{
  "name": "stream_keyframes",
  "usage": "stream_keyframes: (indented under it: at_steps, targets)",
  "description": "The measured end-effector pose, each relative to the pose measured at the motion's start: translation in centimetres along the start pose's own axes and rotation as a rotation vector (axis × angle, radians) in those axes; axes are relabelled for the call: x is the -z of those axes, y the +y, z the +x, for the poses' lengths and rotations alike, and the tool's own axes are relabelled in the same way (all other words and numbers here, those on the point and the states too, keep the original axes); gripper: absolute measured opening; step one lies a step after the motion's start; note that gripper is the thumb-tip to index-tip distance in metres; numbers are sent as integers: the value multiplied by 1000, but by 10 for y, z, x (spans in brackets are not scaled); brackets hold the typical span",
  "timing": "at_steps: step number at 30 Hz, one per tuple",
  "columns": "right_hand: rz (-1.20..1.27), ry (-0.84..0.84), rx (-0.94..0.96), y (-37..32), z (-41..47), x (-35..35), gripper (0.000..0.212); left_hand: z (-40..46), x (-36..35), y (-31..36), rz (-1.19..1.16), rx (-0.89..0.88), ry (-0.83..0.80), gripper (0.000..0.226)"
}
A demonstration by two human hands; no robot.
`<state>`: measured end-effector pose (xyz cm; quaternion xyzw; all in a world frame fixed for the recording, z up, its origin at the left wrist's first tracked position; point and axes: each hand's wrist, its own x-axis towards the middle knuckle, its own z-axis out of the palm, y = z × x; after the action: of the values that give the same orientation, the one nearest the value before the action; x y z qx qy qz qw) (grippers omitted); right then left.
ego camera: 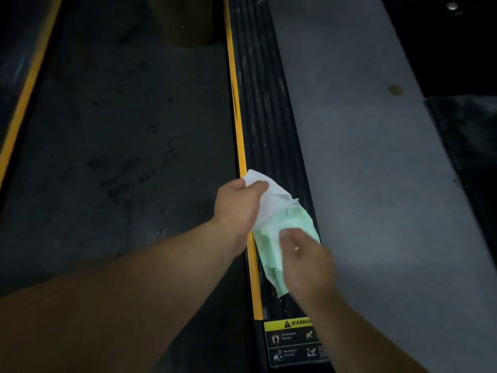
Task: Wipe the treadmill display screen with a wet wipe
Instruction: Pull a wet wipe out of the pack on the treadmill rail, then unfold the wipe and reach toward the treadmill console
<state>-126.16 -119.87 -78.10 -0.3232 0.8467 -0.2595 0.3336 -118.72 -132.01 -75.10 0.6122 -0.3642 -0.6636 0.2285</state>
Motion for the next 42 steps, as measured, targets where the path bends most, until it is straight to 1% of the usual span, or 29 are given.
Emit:
stream_keyframes:
  at_steps: [1, 2, 3, 5, 6, 8, 9, 10, 11, 12, 14, 16, 17, 19, 21, 22, 24, 27, 28, 30, 31, 33, 35, 36, 38, 42]
  targets:
    - [304, -35, -177, -11, 8, 8, 34, -3, 0, 3, -12, 38, -38, 10]
    - [551, -92, -295, -20, 15, 15, 35, -7, 1, 6, -22, 80, -88, 13]
    - [713, -153, -358, -26, 21, 19, 38, -10, 1, 8, -32, 113, -141, 17]
    - [826, -211, -394, -34, 27, 25, 46, -15, 2, 12, -48, 140, -193, 18]
    - [837, -186, -394, -37, 29, 30, 40, -17, 2, 15, -36, 133, -198, 19]
    - [878, -100, -385, -43, 32, 41, 21, -20, 3, 20, 44, 94, -190, 20]
    - [924, -52, -393, -44, 34, 46, 18, -21, 4, 23, 98, 65, -183, 19]
    - [972, -8, -399, -47, 34, 51, 20, -22, 6, 25, 139, 38, -178, 18]
    - [983, 33, -388, -46, 36, 53, 24, -23, 7, 28, 164, 11, -176, 16]
    - [944, 63, -362, -45, 37, 55, 24, -24, 8, 31, 172, -11, -174, 16]
    - [778, 131, -282, -44, 34, 55, 21, -26, 8, 34, 182, -65, -172, 23]
    - [623, 217, -214, -42, 30, 54, 29, -26, 9, 35, 195, -128, -179, 32]
    - [594, 253, -192, -41, 28, 56, 31, -28, 9, 36, 200, -153, -182, 31]
    - [621, 291, -196, -41, 27, 60, 33, -30, 10, 37, 221, -169, -183, 21]
    - [730, 285, -228, -44, 28, 65, 35, -31, 13, 38, 208, -151, -186, 12]
    - [792, 267, -233, -46, 28, 68, 33, -31, 14, 38, 192, -131, -186, 12]
    - [835, 213, -221, -51, 26, 74, 26, -29, 16, 37, 164, -58, -192, 26]
    - [824, 131, -159, -64, 18, 83, 22, -30, 18, 38, 73, 97, -305, 45]
    - [812, 122, -144, -69, 16, 85, 23, -31, 19, 38, 47, 134, -341, 48]
    - [778, 108, -114, -80, 9, 92, 27, -37, 21, 43, 37, 157, -376, 45]
    - [756, 107, -106, -85, 5, 96, 29, -41, 23, 47, 32, 153, -365, 42]
    - [697, 127, -102, -98, -3, 105, 32, -52, 27, 61, 26, 105, -288, 32]
    - [645, 188, -112, -109, -16, 113, 31, -67, 32, 78, -1, 57, -213, 32]
    - [629, 219, -122, -115, -23, 118, 31, -78, 36, 89, -23, 36, -207, 34]
    - [624, 253, -143, -134, -38, 132, 31, -103, 44, 115, -30, -11, -248, 39]
    - [664, 314, -110, -183, -62, 173, 16, -155, 58, 186, 14, -117, -352, 50]
